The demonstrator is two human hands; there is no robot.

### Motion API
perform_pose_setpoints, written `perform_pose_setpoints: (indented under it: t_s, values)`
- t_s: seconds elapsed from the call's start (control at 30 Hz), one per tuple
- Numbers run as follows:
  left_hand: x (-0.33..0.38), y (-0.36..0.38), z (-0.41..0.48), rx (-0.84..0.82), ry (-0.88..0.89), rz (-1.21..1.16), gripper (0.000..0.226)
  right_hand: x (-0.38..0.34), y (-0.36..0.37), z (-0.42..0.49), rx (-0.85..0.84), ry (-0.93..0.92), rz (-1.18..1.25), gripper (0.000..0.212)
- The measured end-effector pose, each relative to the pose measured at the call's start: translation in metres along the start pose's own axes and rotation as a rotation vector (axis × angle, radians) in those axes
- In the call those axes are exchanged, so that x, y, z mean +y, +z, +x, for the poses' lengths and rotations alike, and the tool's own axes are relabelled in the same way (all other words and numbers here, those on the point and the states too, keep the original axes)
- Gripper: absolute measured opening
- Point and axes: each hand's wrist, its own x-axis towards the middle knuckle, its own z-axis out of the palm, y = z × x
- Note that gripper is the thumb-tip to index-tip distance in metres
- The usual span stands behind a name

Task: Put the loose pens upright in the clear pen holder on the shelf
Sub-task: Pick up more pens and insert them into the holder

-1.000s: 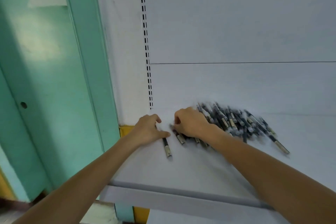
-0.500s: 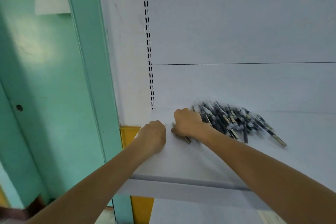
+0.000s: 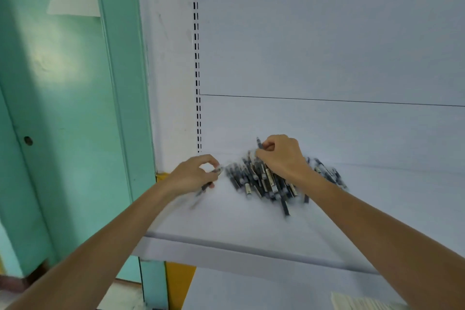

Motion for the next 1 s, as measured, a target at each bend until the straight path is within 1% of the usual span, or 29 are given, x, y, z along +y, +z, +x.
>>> perform_pose_setpoints:
  t_s: [0.03, 0.1, 0.2, 0.27, 0.4, 0.47, 0.53, 0.6, 0.67, 0.73, 0.8, 0.87, 1.0]
  values:
    - [0.008, 0.002, -0.002, 0.007, -0.022, -0.12, 0.007, 0.004, -0.006, -0.003, -0.002, -0.012, 0.006, 0.02]
    - [0.025, 0.009, -0.008, 0.014, -0.065, -0.388, 0.012, 0.013, -0.019, -0.009, -0.002, -0.026, 0.063, 0.014]
    - [0.052, 0.021, -0.017, -0.075, -0.103, -0.803, 0.015, 0.025, -0.049, -0.018, 0.026, 0.003, 0.229, 0.006]
    - [0.073, 0.033, -0.023, -0.172, -0.07, -0.948, 0.017, 0.037, -0.072, -0.026, 0.056, 0.019, 0.262, 0.004]
    - [0.122, 0.069, -0.032, -0.37, -0.049, -1.132, 0.019, 0.065, -0.118, -0.049, 0.085, 0.045, 0.231, 0.008]
    - [0.149, 0.092, -0.037, -0.46, -0.028, -1.192, 0.024, 0.082, -0.143, -0.064, 0.092, 0.072, 0.224, 0.011]
    - [0.171, 0.116, -0.042, -0.5, -0.008, -1.191, 0.032, 0.101, -0.167, -0.08, 0.124, 0.098, 0.208, 0.009]
    - [0.191, 0.146, -0.048, -0.512, 0.022, -1.132, 0.028, 0.12, -0.195, -0.099, 0.167, 0.125, 0.183, 0.005]
    - [0.207, 0.175, -0.052, -0.482, 0.061, -1.045, 0.023, 0.138, -0.22, -0.119, 0.198, 0.157, 0.133, 0.006]
    - [0.227, 0.209, -0.056, -0.41, 0.068, -0.944, 0.01, 0.159, -0.248, -0.144, 0.228, 0.197, 0.088, 0.007]
    - [0.25, 0.24, -0.06, -0.321, 0.07, -0.818, 0.02, 0.18, -0.277, -0.171, 0.268, 0.242, 0.047, 0.01]
    - [0.274, 0.27, -0.067, -0.282, 0.117, -0.677, 0.029, 0.198, -0.307, -0.197, 0.302, 0.278, 0.005, 0.022]
    - [0.318, 0.326, -0.087, -0.332, 0.248, -0.485, 0.033, 0.225, -0.362, -0.247, 0.353, 0.339, 0.021, 0.058]
